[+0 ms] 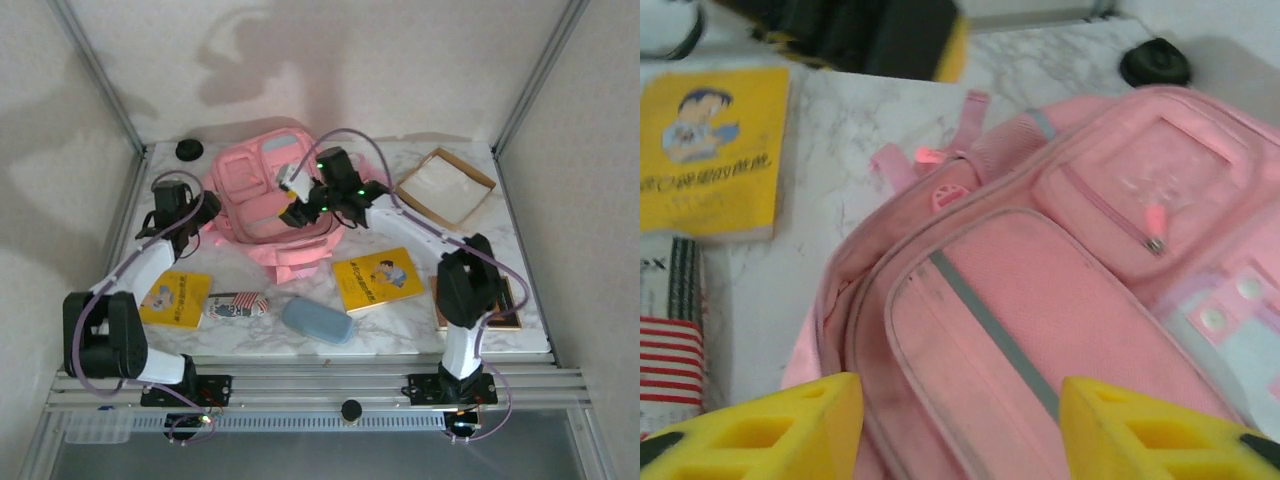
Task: Pack the student bag
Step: Rotate the book at the center of the table.
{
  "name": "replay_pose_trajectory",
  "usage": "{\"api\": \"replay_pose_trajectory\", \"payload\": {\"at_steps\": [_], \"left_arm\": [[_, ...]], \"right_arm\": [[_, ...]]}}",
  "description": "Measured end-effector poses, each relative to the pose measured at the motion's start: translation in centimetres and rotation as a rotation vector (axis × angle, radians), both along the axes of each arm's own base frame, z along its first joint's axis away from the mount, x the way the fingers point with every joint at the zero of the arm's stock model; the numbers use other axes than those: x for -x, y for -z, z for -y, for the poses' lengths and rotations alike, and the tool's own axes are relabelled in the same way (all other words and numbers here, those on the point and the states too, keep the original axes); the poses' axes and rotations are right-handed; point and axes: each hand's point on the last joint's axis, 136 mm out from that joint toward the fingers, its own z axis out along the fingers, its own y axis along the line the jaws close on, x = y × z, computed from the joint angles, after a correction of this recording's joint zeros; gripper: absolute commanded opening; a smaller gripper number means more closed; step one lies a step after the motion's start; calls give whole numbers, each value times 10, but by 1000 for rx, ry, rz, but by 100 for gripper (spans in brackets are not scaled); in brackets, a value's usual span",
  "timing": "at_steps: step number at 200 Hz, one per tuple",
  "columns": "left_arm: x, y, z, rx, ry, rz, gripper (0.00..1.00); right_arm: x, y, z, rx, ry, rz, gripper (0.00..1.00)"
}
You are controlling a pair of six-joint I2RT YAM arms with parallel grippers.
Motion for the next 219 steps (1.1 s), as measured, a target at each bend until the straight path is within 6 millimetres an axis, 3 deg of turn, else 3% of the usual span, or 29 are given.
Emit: {"api": "replay_pose_trajectory", "payload": {"at_steps": [20, 39, 56, 72, 101, 123, 146, 180, 219], "left_arm": [[10, -21, 21, 27, 45, 41, 69], [21, -39, 59, 51, 142, 76, 71], [35, -47, 98, 78, 249, 82, 73], [48, -48, 132, 95, 335, 62, 74], [75, -51, 200, 119, 518, 25, 76], [96, -49, 254, 114, 661, -12, 77], [107, -38, 299, 100, 759, -57, 77], [109, -4, 352, 60, 850, -138, 77], [89, 42, 402, 2, 899, -219, 76]], "right_arm": [[-2, -19, 40, -99, 150, -98, 68], [-3, -28, 84, -176, 320, -208, 77], [-5, -30, 116, -232, 484, -313, 87], [0, -21, 142, -264, 625, -425, 90], [27, 26, 189, -262, 884, -668, 93], [68, 73, 210, -220, 1023, -856, 96], [107, 107, 230, -184, 1135, -982, 99], [138, 126, 249, -200, 1242, -1053, 99], [166, 167, 260, -171, 1317, -1156, 99]]}}
